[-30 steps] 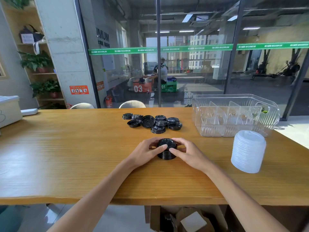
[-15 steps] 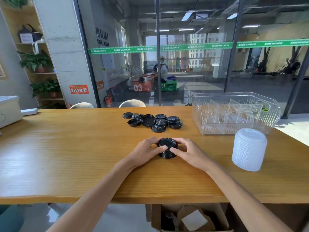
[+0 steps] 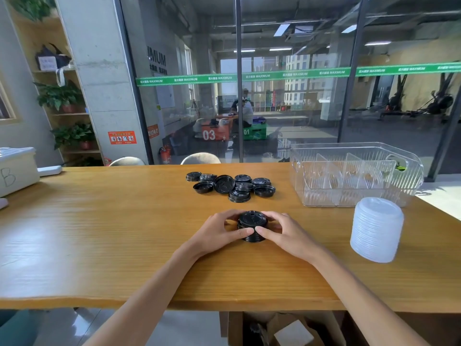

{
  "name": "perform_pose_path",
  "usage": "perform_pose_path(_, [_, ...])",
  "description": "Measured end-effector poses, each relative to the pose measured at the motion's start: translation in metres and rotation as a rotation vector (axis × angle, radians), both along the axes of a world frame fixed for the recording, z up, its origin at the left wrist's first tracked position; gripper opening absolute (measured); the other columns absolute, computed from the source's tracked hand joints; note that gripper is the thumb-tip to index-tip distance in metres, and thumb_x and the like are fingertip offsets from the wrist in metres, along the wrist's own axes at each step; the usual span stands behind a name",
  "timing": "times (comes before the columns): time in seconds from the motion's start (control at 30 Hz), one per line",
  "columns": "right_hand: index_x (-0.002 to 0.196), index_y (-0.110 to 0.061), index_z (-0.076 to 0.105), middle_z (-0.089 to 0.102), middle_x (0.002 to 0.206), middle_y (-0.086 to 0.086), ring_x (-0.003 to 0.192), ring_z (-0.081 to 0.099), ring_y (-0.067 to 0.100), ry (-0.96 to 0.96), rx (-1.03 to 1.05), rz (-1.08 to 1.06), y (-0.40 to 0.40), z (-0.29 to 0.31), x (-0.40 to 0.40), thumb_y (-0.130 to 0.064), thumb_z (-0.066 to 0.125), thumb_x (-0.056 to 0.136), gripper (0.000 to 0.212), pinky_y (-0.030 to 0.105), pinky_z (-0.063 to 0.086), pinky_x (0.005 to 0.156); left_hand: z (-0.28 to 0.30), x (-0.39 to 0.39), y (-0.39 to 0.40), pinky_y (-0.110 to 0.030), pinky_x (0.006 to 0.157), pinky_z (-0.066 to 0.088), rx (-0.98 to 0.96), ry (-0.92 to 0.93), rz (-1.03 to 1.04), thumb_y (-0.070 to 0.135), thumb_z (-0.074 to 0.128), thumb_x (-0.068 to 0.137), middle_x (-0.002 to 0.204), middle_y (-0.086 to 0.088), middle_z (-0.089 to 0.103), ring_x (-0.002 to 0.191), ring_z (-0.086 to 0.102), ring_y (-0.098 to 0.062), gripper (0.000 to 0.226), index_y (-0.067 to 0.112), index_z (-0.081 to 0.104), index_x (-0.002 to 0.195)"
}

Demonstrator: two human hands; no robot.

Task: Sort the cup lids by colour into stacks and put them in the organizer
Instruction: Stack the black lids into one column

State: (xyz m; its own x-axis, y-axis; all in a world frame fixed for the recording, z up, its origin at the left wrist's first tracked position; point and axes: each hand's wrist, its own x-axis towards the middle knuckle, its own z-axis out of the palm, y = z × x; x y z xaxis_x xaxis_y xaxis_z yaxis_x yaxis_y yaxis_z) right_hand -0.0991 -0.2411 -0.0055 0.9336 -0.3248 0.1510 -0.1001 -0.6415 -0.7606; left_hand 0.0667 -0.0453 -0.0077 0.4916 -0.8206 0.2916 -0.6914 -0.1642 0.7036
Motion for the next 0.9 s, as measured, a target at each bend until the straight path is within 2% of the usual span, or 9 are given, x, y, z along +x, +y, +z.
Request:
perform_pose_path(0.13, [0.156, -0.036, 0.049, 0.050, 0.148, -0.006, 0.138, 0.051, 0.011, -0.004, -0.035, -0.010, 0.001, 0.002, 0.000, -0.061, 0.069, 0.096, 0.068, 0.039, 0.041, 0.119, 0.001, 0.000, -0.001, -0.002, 0.095, 0.044, -0.003, -0.027, -0.013, 0.066, 0.077, 0.090, 0.136, 0.023, 0.071, 0.123, 0.061, 0.011, 0.066, 0.033, 0.066, 0.146])
perform_pose_path(0.2, [0.156, -0.035, 0.050, 0.049, 0.149, -0.005, 0.136, 0.051, 0.010, 0.000, -0.053, -0.010, 0.000, 0.003, 0.001, -0.060, 0.069, 0.096, 0.068, 0.036, 0.041, 0.116, 0.002, -0.001, -0.001, -0.003, 0.097, 0.042, -0.001, -0.031, -0.027, 0.064, 0.076, 0.092, 0.138, 0.023, 0.069, 0.125, 0.060, 0.012, 0.062, 0.035, 0.067, 0.146])
perform_pose_path(0.27, [0.156, -0.034, 0.050, 0.048, 0.150, -0.004, 0.135, 0.051, 0.009, 0.010, -0.061, -0.004, -0.001, 0.004, 0.001, -0.059, 0.069, 0.097, 0.067, 0.031, 0.040, 0.113, 0.002, -0.001, 0.000, -0.008, 0.101, 0.044, 0.000, -0.016, -0.043, 0.065, 0.075, 0.092, 0.139, 0.022, 0.069, 0.127, 0.060, 0.008, 0.060, 0.036, 0.068, 0.145])
perform_pose_path(0.37, [0.156, -0.035, 0.050, 0.049, 0.149, -0.004, 0.136, 0.052, 0.010, 0.008, -0.064, -0.008, 0.000, 0.002, 0.000, -0.060, 0.069, 0.097, 0.067, 0.033, 0.041, 0.115, 0.003, -0.002, 0.000, -0.018, 0.104, 0.046, 0.005, -0.019, -0.036, 0.069, 0.074, 0.091, 0.140, 0.022, 0.068, 0.128, 0.060, 0.005, 0.063, 0.037, 0.068, 0.145])
perform_pose_path(0.53, [0.150, -0.045, 0.055, 0.055, 0.142, -0.009, 0.131, 0.055, 0.007, -0.007, -0.029, -0.009, 0.000, 0.001, -0.001, -0.068, 0.069, 0.091, 0.065, 0.035, 0.043, 0.113, 0.004, -0.003, 0.002, -0.005, 0.091, 0.047, 0.006, 0.033, -0.011, 0.077, 0.074, 0.085, 0.133, 0.025, 0.071, 0.120, 0.063, 0.011, 0.072, 0.037, 0.065, 0.145])
perform_pose_path(0.63, [0.148, -0.045, 0.057, 0.058, 0.140, -0.011, 0.129, 0.056, 0.005, -0.018, 0.011, -0.019, 0.001, 0.001, 0.000, -0.071, 0.070, 0.086, 0.069, 0.036, 0.044, 0.113, 0.005, 0.000, 0.002, -0.018, 0.095, 0.050, -0.044, 0.138, 0.067, 0.083, 0.057, 0.094, 0.133, 0.024, 0.069, 0.119, 0.063, 0.009, 0.070, 0.037, 0.063, 0.146])
perform_pose_path(0.7, [0.149, -0.044, 0.056, 0.057, 0.138, -0.013, 0.128, 0.056, 0.005, -0.019, 0.014, -0.026, 0.000, 0.001, 0.000, -0.079, 0.068, 0.079, 0.079, 0.033, 0.043, 0.110, 0.005, 0.007, -0.001, -0.030, 0.099, 0.055, -0.107, 0.195, 0.149, 0.076, 0.046, 0.103, 0.131, 0.016, 0.071, 0.120, 0.066, 0.000, 0.063, 0.030, 0.066, 0.142])
perform_pose_path(0.77, [0.149, -0.045, 0.056, 0.056, 0.137, -0.015, 0.126, 0.055, 0.002, -0.021, 0.020, -0.026, 0.000, 0.000, 0.000, -0.084, 0.065, 0.073, 0.085, 0.030, 0.042, 0.106, 0.006, 0.017, -0.004, -0.035, 0.100, 0.058, -0.107, 0.098, 0.232, 0.061, 0.049, 0.109, 0.131, 0.014, 0.071, 0.120, 0.066, -0.005, 0.049, 0.027, 0.067, 0.139])
perform_pose_path(0.9, [0.149, -0.046, 0.055, 0.057, 0.138, -0.015, 0.127, 0.055, 0.003, -0.020, 0.024, -0.016, -0.001, -0.002, 0.000, -0.081, 0.065, 0.077, 0.081, 0.029, 0.042, 0.104, 0.010, 0.048, -0.011, -0.032, 0.087, 0.056, 0.024, -0.229, 0.409, 0.044, 0.059, 0.108, 0.133, 0.013, 0.065, 0.113, 0.064, -0.004, 0.031, 0.030, 0.066, 0.135])
